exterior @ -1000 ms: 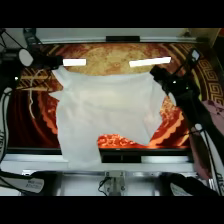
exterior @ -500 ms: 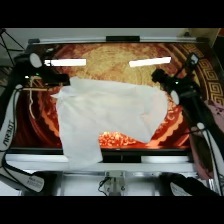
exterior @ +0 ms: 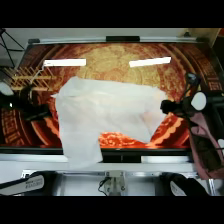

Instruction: Fold the shirts.

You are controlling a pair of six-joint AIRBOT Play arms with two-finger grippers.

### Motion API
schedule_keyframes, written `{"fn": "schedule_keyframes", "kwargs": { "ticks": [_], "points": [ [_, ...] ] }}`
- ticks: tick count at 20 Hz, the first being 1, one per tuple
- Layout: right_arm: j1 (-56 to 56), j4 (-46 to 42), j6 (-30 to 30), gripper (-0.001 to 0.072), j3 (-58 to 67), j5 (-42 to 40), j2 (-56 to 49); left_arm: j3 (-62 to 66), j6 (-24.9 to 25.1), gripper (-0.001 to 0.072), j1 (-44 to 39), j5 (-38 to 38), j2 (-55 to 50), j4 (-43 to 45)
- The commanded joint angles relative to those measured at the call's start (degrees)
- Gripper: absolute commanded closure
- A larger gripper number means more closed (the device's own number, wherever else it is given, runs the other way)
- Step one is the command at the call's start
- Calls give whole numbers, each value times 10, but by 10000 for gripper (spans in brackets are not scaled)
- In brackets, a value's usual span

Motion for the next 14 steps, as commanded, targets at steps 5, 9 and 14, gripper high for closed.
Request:
{"fn": "schedule_keyframes", "kwargs": {
  "ticks": [5,9,14],
  "points": [
    [-3,120,-68,203,-10,51,6,-218,92,209,25,162,50,-105],
    [-3,120,-67,203,-10,56,6,-219,111,210,15,185,27,-165],
    [-3,118,-68,203,-21,103,6,-219,111,621,-17,184,3,-167]
  ]
}}
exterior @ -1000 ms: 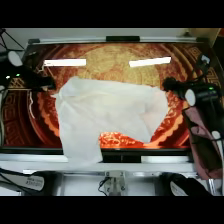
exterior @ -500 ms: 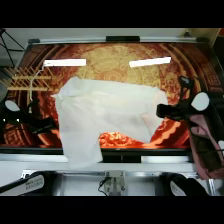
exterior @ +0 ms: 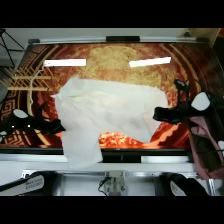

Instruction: Fold the shirts.

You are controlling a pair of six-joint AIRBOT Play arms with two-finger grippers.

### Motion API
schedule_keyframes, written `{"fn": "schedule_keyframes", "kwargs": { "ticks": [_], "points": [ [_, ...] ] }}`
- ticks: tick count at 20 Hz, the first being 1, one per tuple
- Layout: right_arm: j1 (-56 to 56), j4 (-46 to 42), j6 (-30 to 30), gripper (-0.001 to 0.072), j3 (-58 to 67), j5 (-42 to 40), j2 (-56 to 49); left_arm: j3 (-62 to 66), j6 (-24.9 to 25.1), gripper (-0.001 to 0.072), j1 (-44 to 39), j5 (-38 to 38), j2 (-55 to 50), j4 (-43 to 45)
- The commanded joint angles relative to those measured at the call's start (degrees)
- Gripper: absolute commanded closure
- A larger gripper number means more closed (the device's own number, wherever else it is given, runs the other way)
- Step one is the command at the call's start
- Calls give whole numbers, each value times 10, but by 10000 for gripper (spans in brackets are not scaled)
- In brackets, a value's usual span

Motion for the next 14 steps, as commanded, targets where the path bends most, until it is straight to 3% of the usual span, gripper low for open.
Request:
{"fn": "schedule_keyframes", "kwargs": {
  "ticks": [1,3,7,11,14],
  "points": [
    [0,4,-2,203,-28,40,0,-3,5,679,-10,8,-4,-7],
    [0,25,-5,203,-95,27,0,-3,6,680,-6,-1,7,-6],
    [0,58,-5,203,-211,-99,0,-3,18,680,-7,-21,50,-6],
    [0,40,-5,203,-225,-161,-11,-3,17,680,-6,-30,81,-6],
    [0,96,-24,203,-225,-180,-58,-3,13,680,-7,-31,81,-6]
  ]
}}
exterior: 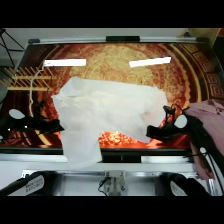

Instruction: Fold the shirts.

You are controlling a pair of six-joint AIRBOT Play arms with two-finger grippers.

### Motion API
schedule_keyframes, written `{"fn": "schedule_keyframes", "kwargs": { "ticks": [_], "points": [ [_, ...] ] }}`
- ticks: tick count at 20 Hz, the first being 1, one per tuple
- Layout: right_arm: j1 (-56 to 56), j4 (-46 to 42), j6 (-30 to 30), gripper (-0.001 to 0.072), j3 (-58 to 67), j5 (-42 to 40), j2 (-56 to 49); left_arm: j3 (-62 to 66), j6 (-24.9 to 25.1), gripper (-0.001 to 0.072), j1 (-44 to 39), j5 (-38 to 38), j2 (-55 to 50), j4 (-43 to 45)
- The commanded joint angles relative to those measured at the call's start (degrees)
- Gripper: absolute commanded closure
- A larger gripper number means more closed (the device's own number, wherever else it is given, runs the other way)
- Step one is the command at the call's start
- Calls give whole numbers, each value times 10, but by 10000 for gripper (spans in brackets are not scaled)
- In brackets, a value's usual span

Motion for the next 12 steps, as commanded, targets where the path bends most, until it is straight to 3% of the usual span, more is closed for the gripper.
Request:
{"fn": "schedule_keyframes", "kwargs": {
  "ticks": [1,2,3,4,7,12],
  "points": [
    [0,66,-32,203,-9,-44,-48,0,-5,680,0,-5,8,-1],
    [0,85,-45,236,-9,-51,-60,0,-5,680,0,-5,8,-1],
    [0,103,-57,419,-9,-59,-67,0,-5,680,0,-5,8,-1],
    [0,118,-70,666,-9,-70,-68,0,-5,680,0,-5,8,-1],
    [0,122,-109,669,31,-91,-53,16,-4,680,1,-5,11,2],
    [0,89,-76,669,100,-177,-41,73,-4,680,11,-16,11,9]
  ]
}}
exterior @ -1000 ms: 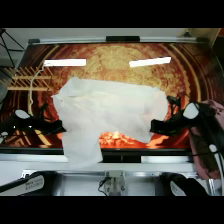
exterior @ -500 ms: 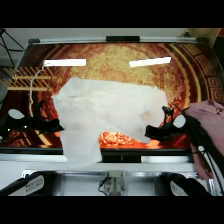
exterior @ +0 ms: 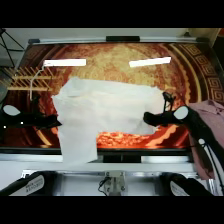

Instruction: Fold the shirts.

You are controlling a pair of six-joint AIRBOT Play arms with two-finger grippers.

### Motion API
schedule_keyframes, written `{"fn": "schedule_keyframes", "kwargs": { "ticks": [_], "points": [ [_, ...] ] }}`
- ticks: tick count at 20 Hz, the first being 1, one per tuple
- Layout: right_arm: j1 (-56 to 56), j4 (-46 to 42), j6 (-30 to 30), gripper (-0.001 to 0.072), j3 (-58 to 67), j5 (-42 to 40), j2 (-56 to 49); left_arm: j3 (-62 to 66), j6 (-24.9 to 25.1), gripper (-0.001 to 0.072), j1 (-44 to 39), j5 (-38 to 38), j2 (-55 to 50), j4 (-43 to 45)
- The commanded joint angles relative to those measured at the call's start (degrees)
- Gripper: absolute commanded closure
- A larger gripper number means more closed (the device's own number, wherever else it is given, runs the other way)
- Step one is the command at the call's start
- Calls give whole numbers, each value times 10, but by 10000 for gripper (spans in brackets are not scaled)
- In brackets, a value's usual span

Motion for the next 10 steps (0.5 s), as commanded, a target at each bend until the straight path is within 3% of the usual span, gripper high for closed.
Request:
{"fn": "schedule_keyframes", "kwargs": {
  "ticks": [1,5,10],
  "points": [
    [0,-44,33,669,28,-46,2,31,0,680,4,-9,1,3],
    [0,-160,130,669,28,-37,2,32,0,680,4,-16,1,20],
    [0,-157,146,644,27,-10,-19,32,-9,680,-1,-21,0,18]
  ]
}}
